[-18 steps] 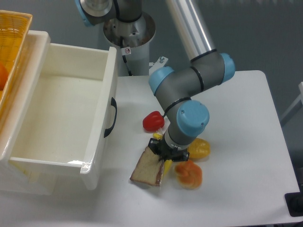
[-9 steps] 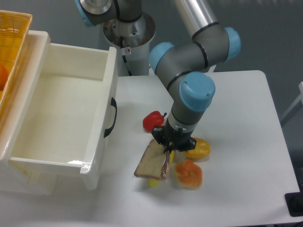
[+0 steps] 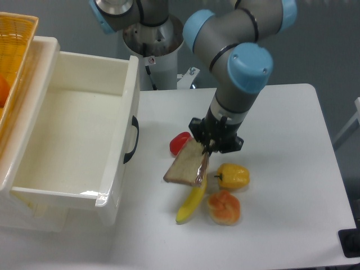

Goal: Pick up the toast
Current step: 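Lift the gripped toast slice up off the table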

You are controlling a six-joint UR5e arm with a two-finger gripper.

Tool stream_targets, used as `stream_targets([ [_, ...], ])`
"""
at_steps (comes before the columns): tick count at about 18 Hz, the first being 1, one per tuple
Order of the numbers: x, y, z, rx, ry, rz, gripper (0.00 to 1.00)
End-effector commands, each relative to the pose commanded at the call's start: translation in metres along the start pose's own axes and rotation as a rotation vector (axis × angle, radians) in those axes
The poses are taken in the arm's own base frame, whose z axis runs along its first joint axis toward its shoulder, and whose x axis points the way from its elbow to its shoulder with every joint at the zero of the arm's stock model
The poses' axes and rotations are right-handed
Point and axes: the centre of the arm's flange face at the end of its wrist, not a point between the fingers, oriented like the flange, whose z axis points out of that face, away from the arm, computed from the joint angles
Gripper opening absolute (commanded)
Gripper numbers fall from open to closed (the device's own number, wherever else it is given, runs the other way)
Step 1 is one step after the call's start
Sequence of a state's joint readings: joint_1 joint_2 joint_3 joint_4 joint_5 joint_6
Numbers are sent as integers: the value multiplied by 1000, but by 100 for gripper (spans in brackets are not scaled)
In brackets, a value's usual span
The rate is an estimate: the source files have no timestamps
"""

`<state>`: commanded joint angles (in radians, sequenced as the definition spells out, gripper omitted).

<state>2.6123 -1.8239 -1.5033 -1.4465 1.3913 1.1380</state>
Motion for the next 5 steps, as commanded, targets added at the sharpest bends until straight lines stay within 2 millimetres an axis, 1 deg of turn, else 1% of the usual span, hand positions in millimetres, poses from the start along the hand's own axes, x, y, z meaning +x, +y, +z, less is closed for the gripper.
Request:
stream_targets([
  [4, -1, 3, 0, -4, 6, 25, 0],
  [5, 0, 5, 4, -8, 12, 22, 0],
])
